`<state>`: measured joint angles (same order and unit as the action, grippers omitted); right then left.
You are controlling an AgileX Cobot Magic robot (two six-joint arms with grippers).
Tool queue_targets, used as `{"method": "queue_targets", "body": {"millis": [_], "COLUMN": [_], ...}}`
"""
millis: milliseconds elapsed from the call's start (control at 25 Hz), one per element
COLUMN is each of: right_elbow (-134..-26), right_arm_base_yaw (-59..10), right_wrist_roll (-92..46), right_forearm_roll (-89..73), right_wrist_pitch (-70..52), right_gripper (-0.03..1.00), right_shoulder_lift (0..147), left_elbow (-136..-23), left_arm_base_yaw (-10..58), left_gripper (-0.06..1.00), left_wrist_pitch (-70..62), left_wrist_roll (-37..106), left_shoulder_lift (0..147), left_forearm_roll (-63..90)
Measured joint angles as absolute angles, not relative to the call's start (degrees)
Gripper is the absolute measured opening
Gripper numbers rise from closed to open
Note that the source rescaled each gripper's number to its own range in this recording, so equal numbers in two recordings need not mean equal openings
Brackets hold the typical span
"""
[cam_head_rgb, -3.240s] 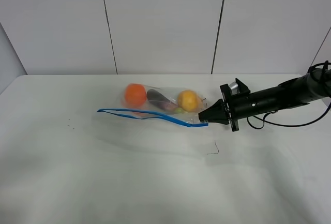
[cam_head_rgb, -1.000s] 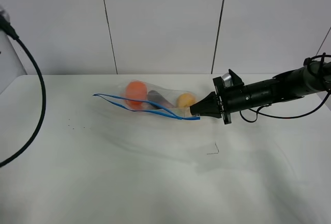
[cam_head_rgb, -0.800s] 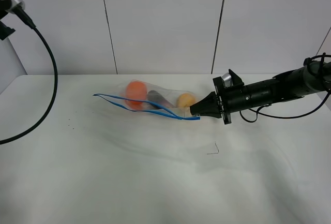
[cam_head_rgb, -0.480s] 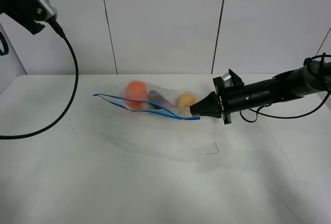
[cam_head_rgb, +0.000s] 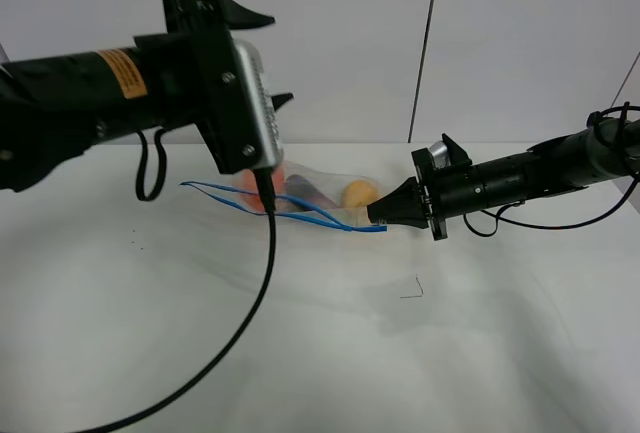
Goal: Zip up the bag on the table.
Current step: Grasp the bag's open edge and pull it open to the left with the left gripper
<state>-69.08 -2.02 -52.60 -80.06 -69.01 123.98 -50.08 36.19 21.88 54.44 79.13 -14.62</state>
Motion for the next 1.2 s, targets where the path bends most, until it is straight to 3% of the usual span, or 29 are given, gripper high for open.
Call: {"method": "queue_targets", "body": {"millis": [440, 760, 1200], "right_elbow": [-69.1, -69.1, -69.1], "right_arm_base_yaw": [-2.0, -2.0, -2.0], "right_wrist_roll": [-52.6, -52.6, -52.6], "right_forearm_roll": [-80.1, -80.1, -80.1], "right_wrist_pitch": [-69.0, -69.0, -69.0], "right_gripper": [0.0, 0.0, 0.0], "right_shoulder_lift": [124.0, 124.0, 124.0], "left_elbow": [-50.1, -45.3, -42.8], "left_arm_base_yaw": [39.8, 47.2, 47.6], "left_gripper": [0.88, 0.88, 0.88], "left_wrist_pitch": [35.8, 42.9, 58.8], "left_wrist_roll": [54.4, 62.3, 69.0], "left_shoulder_lift": [96.4, 98.1, 109.3], "left_forearm_roll": [-11.5, 0.0, 3.9]}}
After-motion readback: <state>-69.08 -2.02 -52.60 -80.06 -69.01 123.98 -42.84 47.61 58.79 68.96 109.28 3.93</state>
